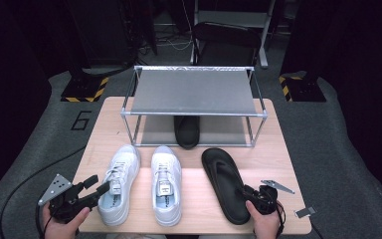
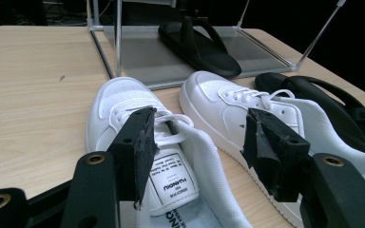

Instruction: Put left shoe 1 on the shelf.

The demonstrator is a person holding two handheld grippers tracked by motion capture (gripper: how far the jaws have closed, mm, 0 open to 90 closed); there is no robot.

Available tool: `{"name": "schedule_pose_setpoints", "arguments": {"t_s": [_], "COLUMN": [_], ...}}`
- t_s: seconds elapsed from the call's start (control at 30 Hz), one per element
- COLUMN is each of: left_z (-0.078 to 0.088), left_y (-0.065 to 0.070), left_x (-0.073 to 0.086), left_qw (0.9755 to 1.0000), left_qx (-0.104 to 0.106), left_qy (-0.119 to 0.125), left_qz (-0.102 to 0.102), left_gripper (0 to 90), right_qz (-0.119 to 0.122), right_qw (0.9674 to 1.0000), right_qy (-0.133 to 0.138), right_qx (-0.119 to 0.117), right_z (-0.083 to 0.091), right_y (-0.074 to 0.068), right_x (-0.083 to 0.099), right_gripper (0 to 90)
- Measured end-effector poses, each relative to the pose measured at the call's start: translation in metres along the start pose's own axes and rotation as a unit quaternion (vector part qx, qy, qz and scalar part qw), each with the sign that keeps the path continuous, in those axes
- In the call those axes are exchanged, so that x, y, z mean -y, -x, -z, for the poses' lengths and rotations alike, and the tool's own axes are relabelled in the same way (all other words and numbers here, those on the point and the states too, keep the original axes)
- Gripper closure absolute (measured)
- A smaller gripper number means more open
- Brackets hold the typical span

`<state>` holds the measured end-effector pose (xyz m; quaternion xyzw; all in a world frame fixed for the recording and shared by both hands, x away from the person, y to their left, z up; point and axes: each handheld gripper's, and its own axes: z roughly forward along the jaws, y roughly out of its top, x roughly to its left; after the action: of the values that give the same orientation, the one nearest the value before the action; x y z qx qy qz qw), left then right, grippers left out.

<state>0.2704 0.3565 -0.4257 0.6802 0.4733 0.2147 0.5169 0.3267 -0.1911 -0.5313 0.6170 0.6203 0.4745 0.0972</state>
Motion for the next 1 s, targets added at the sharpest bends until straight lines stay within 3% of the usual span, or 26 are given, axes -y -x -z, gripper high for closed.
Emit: {"name": "schedule_pose_setpoints", "arguments": {"t_s": [0.1,0.27,0.43,0.63,1.0], "left_z": [0.000,0.001,0.003,0.006,0.006], "left_y": [0.000,0.000,0.000,0.001,0.004], "left_x": [0.000,-0.001,-0.002,-0.004,-0.003], "left_qw": [1.0000,1.0000,0.9999,0.9998,0.9999], "left_qx": [-0.001,-0.003,-0.006,-0.009,-0.006], "left_qy": [0.000,0.002,0.008,0.019,0.016], "left_qz": [0.000,0.000,-0.002,-0.006,-0.005], "left_gripper": [43.9,43.9,43.9,43.9,43.9], "right_qz": [-0.016,-0.015,-0.020,-0.007,-0.025], "right_qw": [0.9998,0.9997,0.9985,0.9991,0.9984], "right_qy": [-0.005,-0.005,-0.026,-0.015,-0.024], "right_qx": [-0.008,-0.018,-0.044,-0.039,-0.044], "right_z": [0.001,-0.003,-0.005,0.006,0.011], "right_y": [0.001,-0.003,-0.012,-0.016,-0.011], "right_x": [-0.001,0.003,0.003,-0.009,0.007], "right_gripper": [59.1,58.9,53.1,48.6,46.6]}}
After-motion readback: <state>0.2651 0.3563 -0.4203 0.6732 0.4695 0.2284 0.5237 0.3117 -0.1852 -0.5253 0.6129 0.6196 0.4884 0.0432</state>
